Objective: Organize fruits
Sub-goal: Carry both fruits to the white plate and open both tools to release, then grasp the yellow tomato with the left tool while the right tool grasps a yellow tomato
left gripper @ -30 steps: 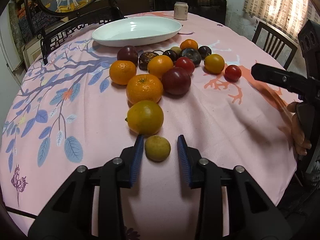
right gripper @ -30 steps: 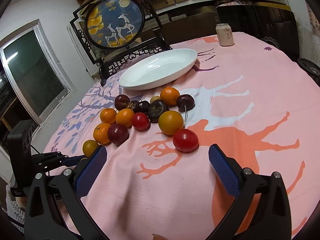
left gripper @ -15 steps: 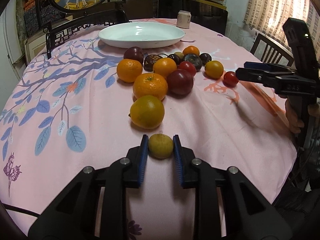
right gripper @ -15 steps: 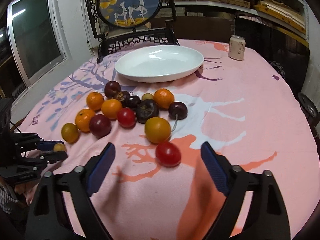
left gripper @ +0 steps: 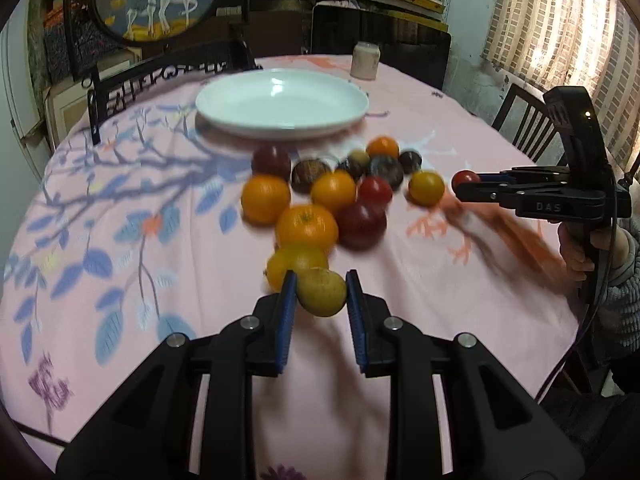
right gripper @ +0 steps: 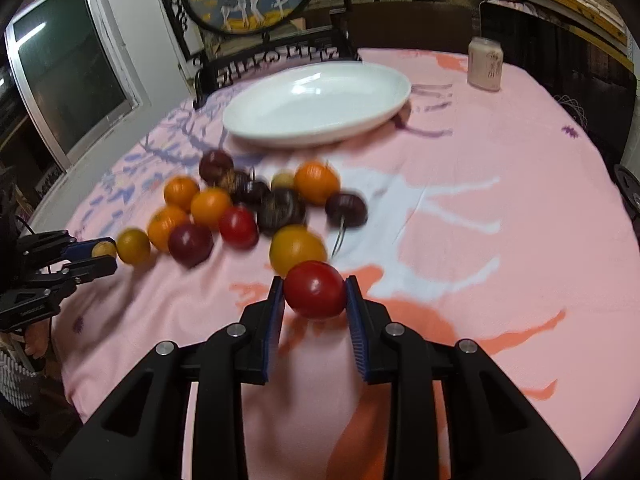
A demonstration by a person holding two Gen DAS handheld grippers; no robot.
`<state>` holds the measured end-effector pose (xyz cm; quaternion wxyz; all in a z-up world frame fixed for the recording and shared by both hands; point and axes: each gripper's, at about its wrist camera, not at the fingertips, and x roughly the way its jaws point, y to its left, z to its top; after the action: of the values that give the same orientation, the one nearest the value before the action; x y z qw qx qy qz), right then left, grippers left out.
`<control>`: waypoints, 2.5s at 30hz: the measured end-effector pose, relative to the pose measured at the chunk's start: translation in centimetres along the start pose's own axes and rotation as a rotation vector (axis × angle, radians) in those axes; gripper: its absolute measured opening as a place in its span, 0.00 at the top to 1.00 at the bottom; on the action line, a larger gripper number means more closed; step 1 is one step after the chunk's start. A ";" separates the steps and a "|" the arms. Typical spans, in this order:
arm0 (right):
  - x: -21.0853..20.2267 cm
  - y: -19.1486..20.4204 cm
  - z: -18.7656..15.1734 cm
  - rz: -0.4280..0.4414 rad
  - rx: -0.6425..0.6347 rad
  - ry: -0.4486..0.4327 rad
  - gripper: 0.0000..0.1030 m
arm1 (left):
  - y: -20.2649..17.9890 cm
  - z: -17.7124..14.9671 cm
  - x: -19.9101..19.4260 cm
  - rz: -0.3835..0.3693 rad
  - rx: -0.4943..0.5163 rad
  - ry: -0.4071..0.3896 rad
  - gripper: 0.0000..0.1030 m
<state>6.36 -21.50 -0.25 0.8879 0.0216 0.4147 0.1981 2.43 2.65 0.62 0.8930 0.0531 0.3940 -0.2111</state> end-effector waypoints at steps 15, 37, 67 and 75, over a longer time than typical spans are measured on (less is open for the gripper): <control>9.0 -1.1 12.9 -0.052 0.099 -0.054 0.70 | 4.3 14.8 10.7 0.085 -0.104 -0.028 0.76; 3.1 -0.7 8.4 -0.023 0.021 -0.248 0.01 | 4.6 10.7 6.2 0.192 -0.101 -0.181 0.08; 2.0 -1.7 1.5 0.041 0.212 -0.117 0.01 | 0.2 -2.9 0.3 0.145 -0.040 -0.068 0.15; 3.4 0.3 1.2 -0.009 0.102 -0.040 0.17 | 0.0 -2.6 1.6 0.129 -0.037 -0.004 0.53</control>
<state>9.11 -19.79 -1.92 0.8946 0.0690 0.4065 0.1723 1.60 2.81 -2.34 0.9063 0.0616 0.3918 -0.1457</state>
